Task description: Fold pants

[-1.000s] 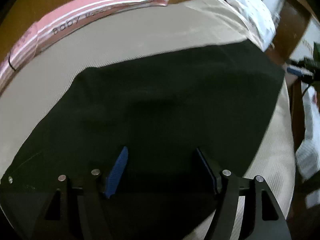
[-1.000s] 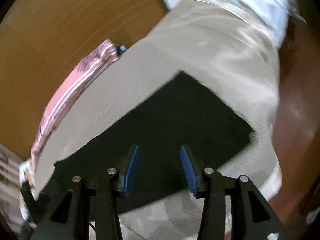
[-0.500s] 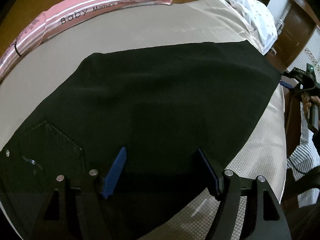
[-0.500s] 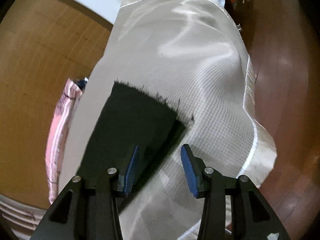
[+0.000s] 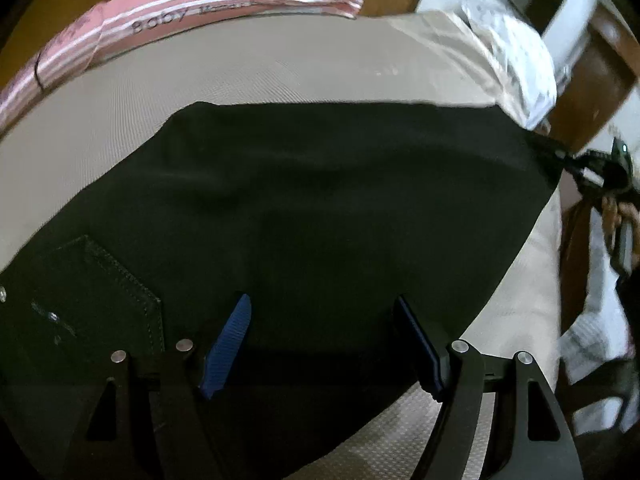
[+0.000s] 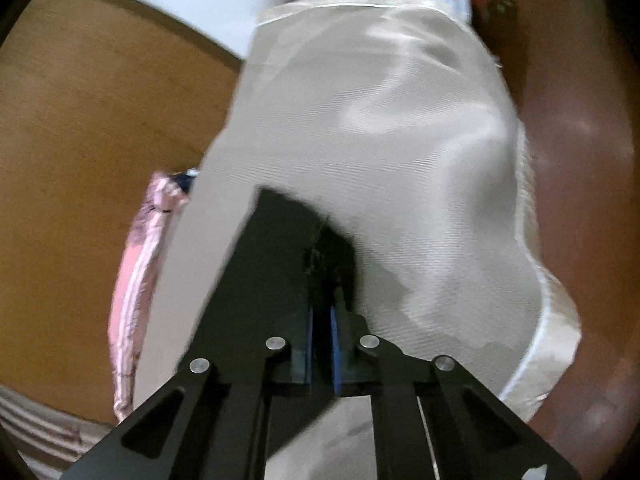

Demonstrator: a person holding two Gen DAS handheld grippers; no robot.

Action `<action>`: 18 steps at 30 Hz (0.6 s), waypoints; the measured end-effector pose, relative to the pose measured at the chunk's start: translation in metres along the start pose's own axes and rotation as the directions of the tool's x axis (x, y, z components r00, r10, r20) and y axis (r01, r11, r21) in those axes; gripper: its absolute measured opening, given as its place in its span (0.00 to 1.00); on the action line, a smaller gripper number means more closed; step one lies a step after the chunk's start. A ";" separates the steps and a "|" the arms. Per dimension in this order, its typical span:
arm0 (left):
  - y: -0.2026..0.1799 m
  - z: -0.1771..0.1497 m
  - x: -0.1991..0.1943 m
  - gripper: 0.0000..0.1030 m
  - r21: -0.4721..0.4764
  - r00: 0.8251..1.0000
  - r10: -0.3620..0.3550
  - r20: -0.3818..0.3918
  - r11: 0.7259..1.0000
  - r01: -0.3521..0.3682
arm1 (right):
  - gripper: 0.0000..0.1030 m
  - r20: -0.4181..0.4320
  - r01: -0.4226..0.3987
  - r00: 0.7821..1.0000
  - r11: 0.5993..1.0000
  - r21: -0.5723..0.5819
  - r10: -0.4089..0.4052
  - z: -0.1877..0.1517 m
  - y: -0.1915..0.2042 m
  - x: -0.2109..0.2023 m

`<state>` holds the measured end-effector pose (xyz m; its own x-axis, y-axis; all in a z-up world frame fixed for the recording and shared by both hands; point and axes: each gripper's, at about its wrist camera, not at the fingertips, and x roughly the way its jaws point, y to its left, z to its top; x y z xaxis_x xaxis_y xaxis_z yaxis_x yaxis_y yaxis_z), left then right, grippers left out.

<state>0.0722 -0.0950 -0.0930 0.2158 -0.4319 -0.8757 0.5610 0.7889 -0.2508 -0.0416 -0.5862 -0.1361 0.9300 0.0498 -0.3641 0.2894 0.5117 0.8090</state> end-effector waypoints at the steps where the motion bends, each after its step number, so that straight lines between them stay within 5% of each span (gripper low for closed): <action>1: 0.005 0.002 -0.004 0.72 -0.028 1.000 -0.020 0.010 0.999 0.020 | 0.08 -0.010 -0.020 1.000 0.999 -0.030 0.020 -0.001 0.015 0.000; 5: 0.024 0.004 -0.028 0.72 -0.127 0.993 -0.088 0.077 0.987 0.097 | 0.08 -0.082 -0.099 0.993 0.978 -0.183 0.085 -0.019 0.088 0.013; 9: 0.050 0.000 -0.056 0.72 -0.220 0.982 -0.115 0.153 0.964 0.147 | 0.08 -0.211 -0.219 0.964 0.928 -0.302 0.159 -0.055 0.161 0.037; 14: 0.079 -0.015 -0.081 0.72 -0.302 0.970 -0.120 0.213 0.936 0.182 | 0.08 -0.423 -0.376 0.885 0.832 -0.408 0.193 -0.128 0.228 0.066; 18: 0.103 -0.030 -0.087 0.72 -0.374 0.961 -0.147 0.234 0.899 0.229 | 0.08 -0.601 -0.452 0.795 0.743 -0.494 0.085 -0.206 0.250 0.096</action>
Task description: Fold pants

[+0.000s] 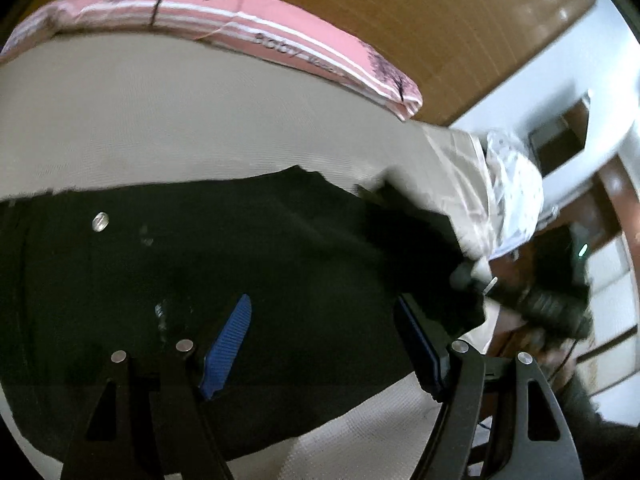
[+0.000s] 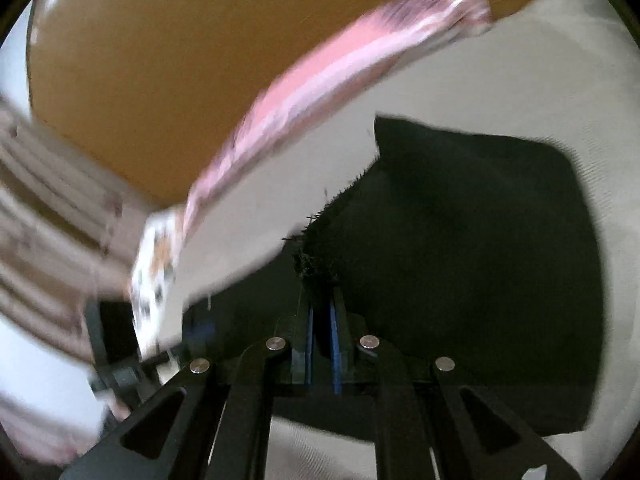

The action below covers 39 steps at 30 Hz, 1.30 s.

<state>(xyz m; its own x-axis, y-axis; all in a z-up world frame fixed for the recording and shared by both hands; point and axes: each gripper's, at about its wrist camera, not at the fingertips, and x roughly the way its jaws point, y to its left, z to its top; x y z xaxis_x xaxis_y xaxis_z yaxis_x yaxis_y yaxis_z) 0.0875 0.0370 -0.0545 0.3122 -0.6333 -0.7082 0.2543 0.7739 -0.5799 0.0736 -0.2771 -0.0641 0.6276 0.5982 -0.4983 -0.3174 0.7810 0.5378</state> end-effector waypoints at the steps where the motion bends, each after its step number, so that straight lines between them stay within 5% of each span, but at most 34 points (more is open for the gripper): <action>1: 0.002 0.001 0.001 0.72 -0.019 1.000 -0.012 -0.001 1.000 0.012 | 0.08 -0.051 0.018 0.999 0.999 -0.031 -0.019 -0.008 0.005 0.017; 5: 0.009 -0.001 0.001 0.72 -0.079 0.998 -0.069 -0.006 0.995 0.068 | 0.09 -0.169 0.089 0.980 0.992 -0.087 -0.103 -0.034 0.007 0.058; 12: -0.007 -0.005 0.021 0.72 -0.073 0.988 -0.145 -0.055 0.987 0.141 | 0.09 -0.169 0.068 0.981 0.985 -0.161 -0.095 -0.043 0.019 0.048; 16: -0.019 -0.008 0.040 0.72 -0.085 0.980 -0.170 -0.105 0.983 0.161 | 0.09 -0.250 0.076 0.957 0.960 -0.268 -0.145 -0.051 0.034 0.066; 18: -0.022 -0.010 0.046 0.72 -0.086 0.979 -0.166 -0.122 0.984 0.156 | 0.14 -0.244 0.077 0.957 0.949 -0.307 -0.157 -0.053 0.039 0.065; 20: -0.027 -0.010 0.051 0.72 -0.081 0.976 -0.167 -0.140 0.984 0.157 | 0.36 -0.246 0.037 0.963 0.957 -0.287 -0.111 -0.053 0.044 0.056; 26: -0.033 0.001 0.060 0.72 -0.075 0.977 -0.167 -0.133 0.985 0.158 | 0.44 -0.074 0.020 0.997 0.974 -0.225 -0.037 -0.040 0.036 0.006; 31: -0.046 0.020 0.063 0.72 -0.039 0.983 -0.159 -0.086 0.987 0.156 | 0.43 0.048 0.225 0.974 0.972 -0.074 -0.221 -0.014 -0.008 -0.004; 35: -0.049 0.030 0.058 0.72 -0.043 0.984 -0.175 -0.044 0.984 0.173 | 0.35 -0.023 0.127 0.992 0.992 0.008 -0.127 -0.011 -0.020 0.025; 39: -0.055 0.042 0.056 0.72 -0.024 0.986 -0.163 -0.021 0.986 0.162 | 0.35 -0.118 0.050 0.991 0.995 -0.089 -0.060 -0.031 0.011 0.071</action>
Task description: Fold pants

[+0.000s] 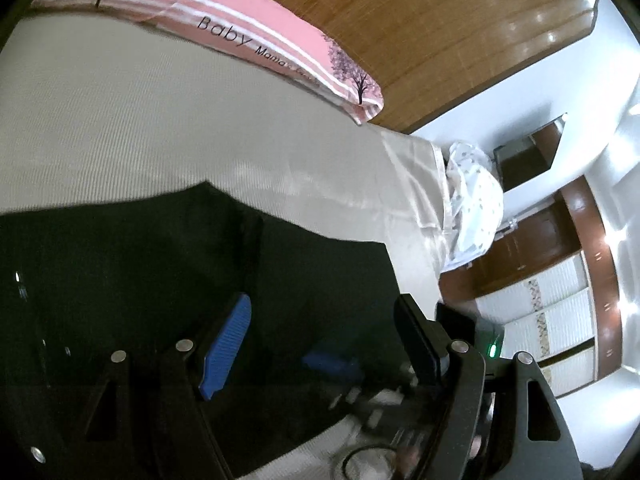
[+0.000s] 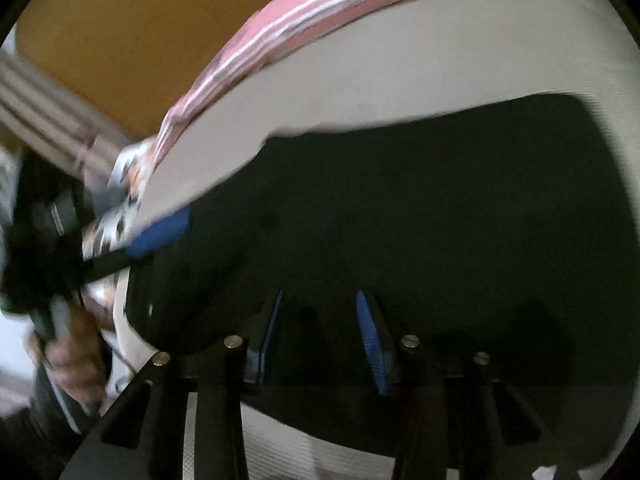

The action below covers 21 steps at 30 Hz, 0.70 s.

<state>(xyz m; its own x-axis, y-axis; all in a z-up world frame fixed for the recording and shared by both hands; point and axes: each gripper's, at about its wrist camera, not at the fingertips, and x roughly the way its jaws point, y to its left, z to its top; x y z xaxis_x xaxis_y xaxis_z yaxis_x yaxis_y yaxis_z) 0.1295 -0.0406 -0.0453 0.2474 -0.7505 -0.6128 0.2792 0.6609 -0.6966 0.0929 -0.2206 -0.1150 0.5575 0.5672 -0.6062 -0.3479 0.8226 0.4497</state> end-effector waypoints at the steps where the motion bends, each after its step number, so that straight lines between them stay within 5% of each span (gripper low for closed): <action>1: -0.002 0.002 0.002 0.72 0.009 1.000 0.009 -0.001 1.000 -0.009 | 0.35 -0.007 0.005 1.000 0.999 -0.041 -0.005 -0.002 0.009 0.004; 7: -0.019 0.003 0.031 0.72 0.115 0.997 0.071 -0.034 0.991 -0.067 | 0.35 -0.074 -0.066 0.995 0.998 -0.020 0.064 -0.015 0.007 -0.003; 11: -0.018 0.001 0.057 0.69 0.152 0.991 0.119 -0.058 0.982 -0.109 | 0.35 -0.055 -0.040 0.998 0.999 -0.023 0.039 -0.025 -0.001 -0.026; 17: 0.000 -0.006 0.086 0.35 0.265 0.935 0.351 -0.044 0.907 -0.328 | 0.34 -0.039 -0.017 0.999 0.999 0.042 0.018 -0.041 -0.022 -0.040; 21: 0.020 -0.007 0.077 0.28 0.195 0.943 0.330 -0.030 0.928 -0.319 | 0.34 -0.036 -0.023 0.999 0.997 0.069 0.025 -0.040 -0.027 -0.038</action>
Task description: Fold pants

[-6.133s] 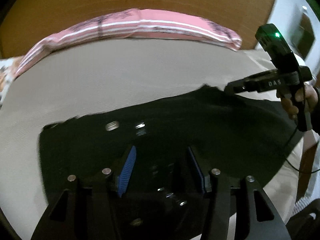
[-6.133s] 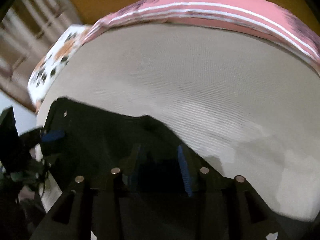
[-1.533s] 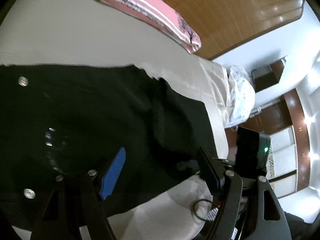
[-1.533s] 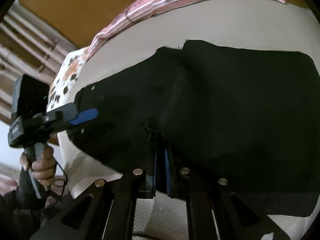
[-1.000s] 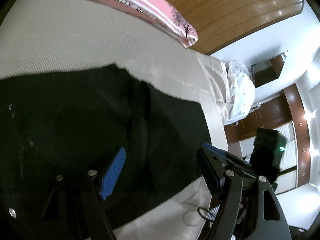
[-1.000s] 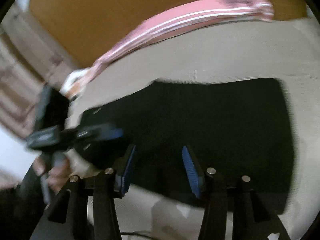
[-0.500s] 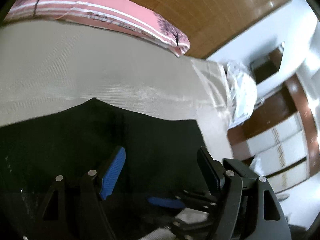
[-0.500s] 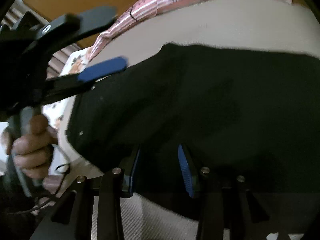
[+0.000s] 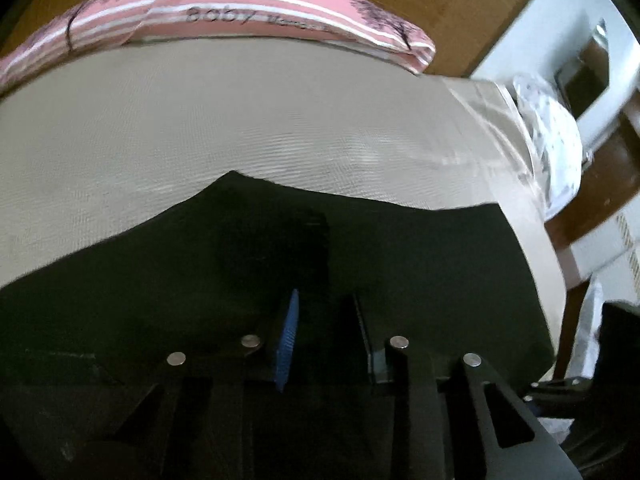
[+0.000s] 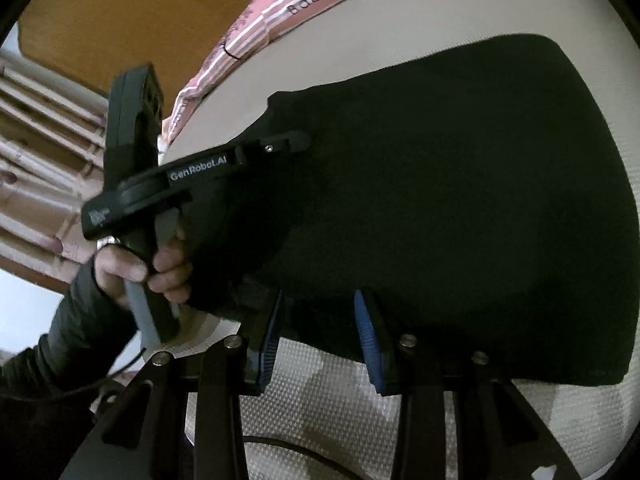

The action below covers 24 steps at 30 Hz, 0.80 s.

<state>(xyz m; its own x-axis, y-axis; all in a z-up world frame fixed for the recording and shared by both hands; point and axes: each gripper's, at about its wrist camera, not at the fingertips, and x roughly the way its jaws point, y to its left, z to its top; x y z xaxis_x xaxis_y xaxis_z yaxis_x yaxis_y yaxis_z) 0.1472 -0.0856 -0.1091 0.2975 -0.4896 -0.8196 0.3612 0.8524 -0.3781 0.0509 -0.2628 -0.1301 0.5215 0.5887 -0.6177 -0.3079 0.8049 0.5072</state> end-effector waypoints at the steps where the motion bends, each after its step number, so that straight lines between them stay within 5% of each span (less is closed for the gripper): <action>1: 0.003 0.000 -0.002 0.28 -0.017 1.000 -0.003 0.000 1.000 0.003 | 0.34 0.000 0.006 1.000 1.000 -0.008 -0.006 -0.002 0.000 -0.001; 8: 0.030 -0.019 -0.066 0.29 -0.070 0.998 -0.045 0.046 0.996 0.048 | 0.39 0.002 0.036 0.999 0.997 -0.065 -0.036 -0.002 0.011 0.003; 14: 0.093 -0.063 -0.158 0.33 -0.207 0.989 0.019 0.150 0.978 0.013 | 0.39 -0.019 0.005 1.000 0.995 -0.103 -0.007 -0.005 0.030 0.012; 20: 0.155 -0.122 -0.226 0.40 -0.406 0.963 0.187 0.194 0.909 -0.095 | 0.39 -0.083 -0.041 0.996 0.986 -0.164 0.028 -0.009 0.064 0.037; 24: 0.185 -0.163 -0.227 0.43 -0.560 0.974 0.136 0.181 0.828 -0.012 | 0.39 -0.122 -0.053 0.992 0.983 -0.179 0.031 -0.010 0.082 0.055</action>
<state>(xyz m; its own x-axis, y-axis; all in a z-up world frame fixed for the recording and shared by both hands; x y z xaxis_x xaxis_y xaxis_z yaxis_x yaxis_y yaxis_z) 0.0023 0.2138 -0.0630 0.4987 -0.3940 -0.7720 -0.1997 0.8145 -0.5447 0.0463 -0.1640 -0.1289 0.4110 0.6180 -0.6702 -0.4720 0.7732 0.4235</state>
